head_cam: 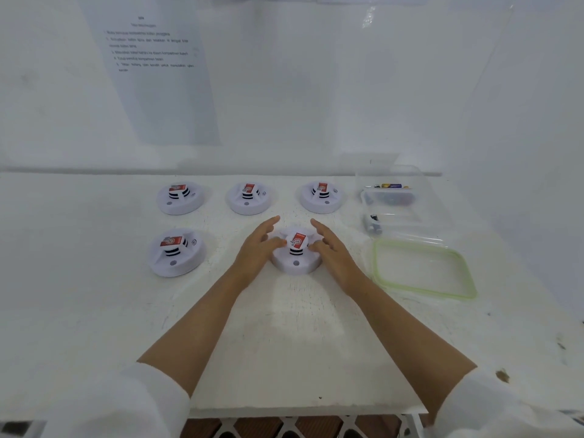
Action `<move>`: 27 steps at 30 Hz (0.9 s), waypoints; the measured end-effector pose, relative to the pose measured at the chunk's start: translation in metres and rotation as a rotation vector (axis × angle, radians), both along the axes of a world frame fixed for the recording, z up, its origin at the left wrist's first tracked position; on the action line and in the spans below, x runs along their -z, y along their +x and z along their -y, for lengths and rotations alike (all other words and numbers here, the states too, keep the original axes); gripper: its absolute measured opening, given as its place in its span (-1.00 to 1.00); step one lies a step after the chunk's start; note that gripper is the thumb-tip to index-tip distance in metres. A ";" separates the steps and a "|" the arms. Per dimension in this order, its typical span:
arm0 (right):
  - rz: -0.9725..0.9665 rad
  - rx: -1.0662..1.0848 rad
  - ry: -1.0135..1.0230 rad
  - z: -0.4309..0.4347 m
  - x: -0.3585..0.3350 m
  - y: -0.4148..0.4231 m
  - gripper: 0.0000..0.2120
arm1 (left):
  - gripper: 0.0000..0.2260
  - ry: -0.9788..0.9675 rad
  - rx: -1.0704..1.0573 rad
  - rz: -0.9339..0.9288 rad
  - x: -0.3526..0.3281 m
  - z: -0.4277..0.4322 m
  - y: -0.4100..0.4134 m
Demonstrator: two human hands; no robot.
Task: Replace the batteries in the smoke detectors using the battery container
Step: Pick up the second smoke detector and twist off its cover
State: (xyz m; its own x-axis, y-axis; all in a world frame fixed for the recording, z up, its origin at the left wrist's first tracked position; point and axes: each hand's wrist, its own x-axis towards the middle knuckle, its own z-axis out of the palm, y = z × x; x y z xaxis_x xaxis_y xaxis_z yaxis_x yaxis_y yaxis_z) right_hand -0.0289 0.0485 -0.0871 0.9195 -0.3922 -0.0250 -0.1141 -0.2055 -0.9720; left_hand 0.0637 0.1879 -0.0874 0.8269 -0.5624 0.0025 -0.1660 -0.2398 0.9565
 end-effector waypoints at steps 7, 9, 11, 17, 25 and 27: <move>0.080 0.174 0.023 0.027 -0.026 0.032 -0.56 | -0.59 -0.072 0.067 -0.006 -0.019 0.018 0.035; 0.102 0.192 0.003 0.036 -0.030 0.045 -0.58 | -0.57 -0.062 0.091 -0.003 -0.021 0.030 0.048; 0.111 0.196 -0.038 0.044 -0.031 0.057 -0.59 | -0.55 -0.042 0.119 -0.008 -0.020 0.044 0.063; 0.050 0.304 -0.117 0.069 -0.016 0.088 -0.56 | -0.44 0.037 0.227 0.003 -0.015 0.081 0.101; 0.011 0.335 -0.125 0.085 -0.007 0.110 -0.59 | -0.30 0.092 0.316 0.045 -0.008 0.121 0.122; -0.016 0.325 -0.157 0.089 -0.004 0.112 -0.59 | -0.24 0.113 0.318 0.064 -0.003 0.126 0.125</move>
State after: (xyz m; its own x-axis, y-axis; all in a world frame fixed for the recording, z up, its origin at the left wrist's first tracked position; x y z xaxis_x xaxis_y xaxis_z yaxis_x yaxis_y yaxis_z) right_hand 0.0832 -0.0403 -0.0832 0.7459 -0.6645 0.0452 -0.2129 -0.3021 -0.9292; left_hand 0.1891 0.0618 -0.0848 0.6105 -0.7915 -0.0284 -0.3085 -0.2707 0.9119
